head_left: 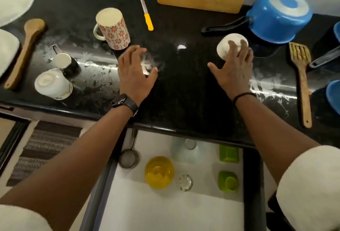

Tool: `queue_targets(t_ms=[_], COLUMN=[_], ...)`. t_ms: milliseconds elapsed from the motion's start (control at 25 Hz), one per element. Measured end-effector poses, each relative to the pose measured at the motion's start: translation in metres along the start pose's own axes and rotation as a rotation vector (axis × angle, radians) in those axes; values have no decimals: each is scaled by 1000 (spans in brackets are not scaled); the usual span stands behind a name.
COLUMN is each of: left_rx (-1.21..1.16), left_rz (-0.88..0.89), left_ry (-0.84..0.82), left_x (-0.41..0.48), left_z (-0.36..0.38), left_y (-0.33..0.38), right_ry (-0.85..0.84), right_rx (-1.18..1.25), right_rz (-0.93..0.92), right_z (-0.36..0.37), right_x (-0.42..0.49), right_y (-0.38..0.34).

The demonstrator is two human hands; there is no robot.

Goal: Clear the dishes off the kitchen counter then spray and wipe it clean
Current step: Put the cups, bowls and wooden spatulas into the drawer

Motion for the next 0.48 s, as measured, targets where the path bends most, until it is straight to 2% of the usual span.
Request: queue_targets(t_ms=[160,280,360,480], left_rx=[47,-198,-310,-312], left_rz=[-288,-466,-506,-486], left_ry=[206,188,144,175], left_x=[67,101,109,112], left_z=[-18,-15,-8,-12], left_y=[-36,-63,-77,-86], right_ry=[-11,1,18,63], right_rx=[35,82,120,190], right_rz=[105,104,60,-49], right_z=[6,7,6,-2], right_x=[47,49,36,10], right_y=[3,4,0,-11])
Point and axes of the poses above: each hand's wrist, its own x-axis towards the middle knuckle, its own z-axis out of the palm, y = z × x, the point moved 4 cm from there along x, towards the middle knuckle, and after that the axes turned 7 degrees about z, right-handed, at the moved point
